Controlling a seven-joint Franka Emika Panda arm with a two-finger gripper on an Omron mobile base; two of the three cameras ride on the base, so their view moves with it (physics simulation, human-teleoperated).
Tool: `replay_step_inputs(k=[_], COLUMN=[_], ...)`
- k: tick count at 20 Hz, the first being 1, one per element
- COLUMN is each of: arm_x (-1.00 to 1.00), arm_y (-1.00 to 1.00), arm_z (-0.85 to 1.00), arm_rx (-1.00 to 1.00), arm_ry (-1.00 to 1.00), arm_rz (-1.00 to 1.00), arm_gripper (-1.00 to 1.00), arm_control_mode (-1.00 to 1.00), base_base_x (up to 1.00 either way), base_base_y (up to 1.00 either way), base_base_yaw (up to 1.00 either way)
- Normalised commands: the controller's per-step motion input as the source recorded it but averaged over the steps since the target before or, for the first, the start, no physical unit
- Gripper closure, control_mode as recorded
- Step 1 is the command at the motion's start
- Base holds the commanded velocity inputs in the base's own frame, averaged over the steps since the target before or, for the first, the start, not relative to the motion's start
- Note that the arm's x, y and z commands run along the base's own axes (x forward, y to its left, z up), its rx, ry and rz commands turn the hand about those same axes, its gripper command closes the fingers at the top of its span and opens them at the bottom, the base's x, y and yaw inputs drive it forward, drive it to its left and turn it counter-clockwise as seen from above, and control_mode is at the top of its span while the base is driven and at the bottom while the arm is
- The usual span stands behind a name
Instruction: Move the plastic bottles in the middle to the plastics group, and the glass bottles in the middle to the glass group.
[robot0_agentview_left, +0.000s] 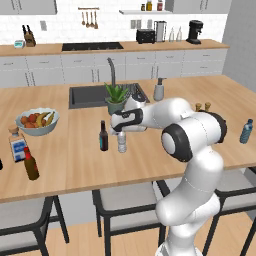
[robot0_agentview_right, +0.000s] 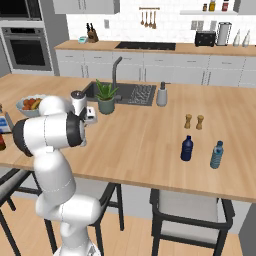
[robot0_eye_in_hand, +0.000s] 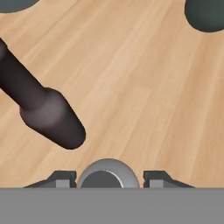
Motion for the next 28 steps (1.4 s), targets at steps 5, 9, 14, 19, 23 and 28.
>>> replay_step_inputs(k=[5, 9, 14, 19, 23, 28], arm_x=[0.0, 0.01, -0.05, -0.21, -0.41, -0.34], arm_y=[0.0, -0.04, -0.52, -0.88, -0.99, -1.0], arm_z=[0.0, 0.03, 0.35, 0.47, 0.2, 0.08], arm_rx=[0.0, 0.0, 0.0, 0.0, 0.0, 0.0], arm_ry=[0.0, 0.0, 0.0, 0.0, 0.0, 0.0], arm_rz=[0.0, 0.0, -0.04, -0.17, -0.22, -0.32], arm_gripper=[1.0, 1.0, 1.0, 1.0, 1.0, 1.0], arm_control_mode=[-1.0, -1.0, -1.0, -1.0, -1.0, -1.0], base_base_x=[0.0, 0.0, 0.0, 0.0, 0.0, 0.0], base_base_y=[0.0, 0.0, 0.0, 0.0, 0.0, 0.0], base_base_yaw=[0.0, 0.0, 0.0, 0.0, 0.0, 0.0])
